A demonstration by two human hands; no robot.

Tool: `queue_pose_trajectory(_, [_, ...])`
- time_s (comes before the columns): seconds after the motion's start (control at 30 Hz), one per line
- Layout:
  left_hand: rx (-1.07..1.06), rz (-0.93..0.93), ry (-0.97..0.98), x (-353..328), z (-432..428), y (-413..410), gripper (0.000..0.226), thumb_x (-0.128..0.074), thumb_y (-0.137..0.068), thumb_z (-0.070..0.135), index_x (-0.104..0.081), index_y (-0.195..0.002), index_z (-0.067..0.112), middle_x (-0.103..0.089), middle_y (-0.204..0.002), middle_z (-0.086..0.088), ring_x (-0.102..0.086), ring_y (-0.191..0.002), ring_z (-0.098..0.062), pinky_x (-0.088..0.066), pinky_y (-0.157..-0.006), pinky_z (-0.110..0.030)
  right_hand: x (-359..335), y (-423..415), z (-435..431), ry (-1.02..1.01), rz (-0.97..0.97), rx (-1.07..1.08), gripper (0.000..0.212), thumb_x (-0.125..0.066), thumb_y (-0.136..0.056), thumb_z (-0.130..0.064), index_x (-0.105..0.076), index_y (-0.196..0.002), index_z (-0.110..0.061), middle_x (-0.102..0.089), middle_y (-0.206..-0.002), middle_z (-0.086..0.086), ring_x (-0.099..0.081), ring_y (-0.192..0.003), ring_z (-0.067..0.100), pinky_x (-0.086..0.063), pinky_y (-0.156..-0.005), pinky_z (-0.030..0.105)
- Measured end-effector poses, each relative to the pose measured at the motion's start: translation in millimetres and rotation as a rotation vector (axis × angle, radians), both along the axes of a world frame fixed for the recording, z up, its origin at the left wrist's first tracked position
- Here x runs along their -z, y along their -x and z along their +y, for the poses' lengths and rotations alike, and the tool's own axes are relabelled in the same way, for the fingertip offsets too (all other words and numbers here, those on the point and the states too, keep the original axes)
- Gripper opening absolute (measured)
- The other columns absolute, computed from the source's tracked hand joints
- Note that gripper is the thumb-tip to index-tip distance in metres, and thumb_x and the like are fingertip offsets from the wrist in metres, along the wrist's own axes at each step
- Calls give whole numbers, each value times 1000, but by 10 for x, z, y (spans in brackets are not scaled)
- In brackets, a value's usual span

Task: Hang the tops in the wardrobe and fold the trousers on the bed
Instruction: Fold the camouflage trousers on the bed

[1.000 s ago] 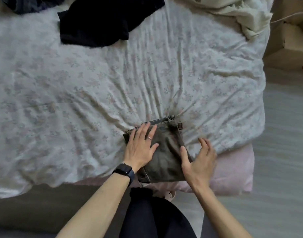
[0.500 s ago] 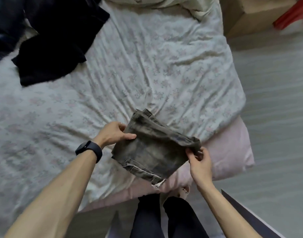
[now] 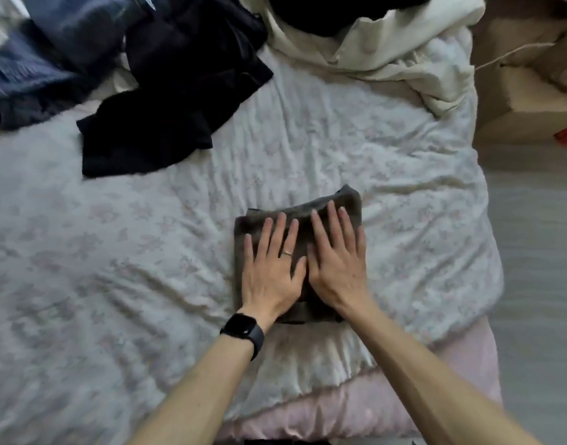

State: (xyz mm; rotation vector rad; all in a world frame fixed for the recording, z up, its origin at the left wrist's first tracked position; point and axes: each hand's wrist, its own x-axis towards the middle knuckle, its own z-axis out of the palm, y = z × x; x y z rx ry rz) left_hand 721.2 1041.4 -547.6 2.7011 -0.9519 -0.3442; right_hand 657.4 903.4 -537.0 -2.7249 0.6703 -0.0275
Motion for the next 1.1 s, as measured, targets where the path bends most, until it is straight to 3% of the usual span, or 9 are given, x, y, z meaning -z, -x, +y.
queue_pose_trajectory(0.2, [66,70,-70,633,-56,-272,71,-34,-96,66,-9,-159,44,1,-169,6,6,-156,-17,-4,-124,-53,636,-17,-191,73,303,-6,66,-27,-99,-58,-8,-160,-40,8,-168,-7,12,-155,12,1,-119,66])
queue_pose_trajectory(0.37, [-39,91,-96,791,-90,-273,76,-34,-93,71,-6,-158,46,8,-169,9,8,-155,-13,3,-124,-53,899,1,-243,17,242,125,78,-36,-91,-71,-12,-159,-42,7,-170,0,10,-156,24,2,-121,60])
queue_pose_trajectory(0.5, [-202,165,-165,724,-105,-282,68,-25,-97,69,4,-155,52,22,-165,17,19,-151,-2,15,-118,-60,817,-62,-278,-50,362,218,93,-30,-87,-82,8,-159,-37,27,-165,-3,24,-152,27,7,-124,51])
queue_pose_trajectory(0.6, [-285,186,-143,631,-56,-300,67,-26,-99,66,5,-156,50,20,-166,13,20,-152,-10,13,-120,-56,619,-111,-250,-119,389,272,89,-23,-92,-79,17,-158,-33,30,-164,-3,30,-150,21,13,-123,48])
queue_pose_trajectory(0.67, [-438,194,-42,512,43,-262,69,-35,-100,62,2,-157,49,10,-169,4,5,-155,-21,-2,-123,-50,447,-23,-215,-180,328,391,87,-32,-96,-71,6,-161,-28,16,-168,5,18,-153,23,8,-124,44])
queue_pose_trajectory(0.73, [-658,341,177,327,182,-239,71,-49,-100,53,-11,-159,42,-17,-165,-4,-23,-149,-23,-26,-117,-39,256,140,-225,-254,210,543,76,-49,-97,-56,-25,-158,-19,-18,-166,11,-13,-150,27,-13,-122,42])
queue_pose_trajectory(0.83, [-940,664,301,191,401,-364,58,-63,-96,45,-47,-144,19,-63,-129,-4,-60,-118,-21,-45,-91,-28,100,346,-365,-631,27,768,45,-64,-94,-35,-57,-136,-18,-63,-129,3,-57,-115,14,-41,-110,37])
queue_pose_trajectory(0.97, [-992,1142,421,213,540,-612,33,-71,-93,29,-66,-117,6,-73,-112,-8,-72,-87,-14,-61,-77,-31,80,463,-607,-1037,-14,768,24,-73,-89,-22,-74,-110,-35,-76,-98,-11,-69,-99,12,-54,-98,53])
queue_pose_trajectory(1.1, [-907,1415,424,178,609,-808,32,-71,-93,22,-68,-121,7,-71,-120,-14,-73,-89,-14,-60,-73,-25,8,356,-786,-1273,45,676,45,-69,-93,-3,-63,-122,-35,-73,-83,-11,-71,-83,7,-61,-70,32])
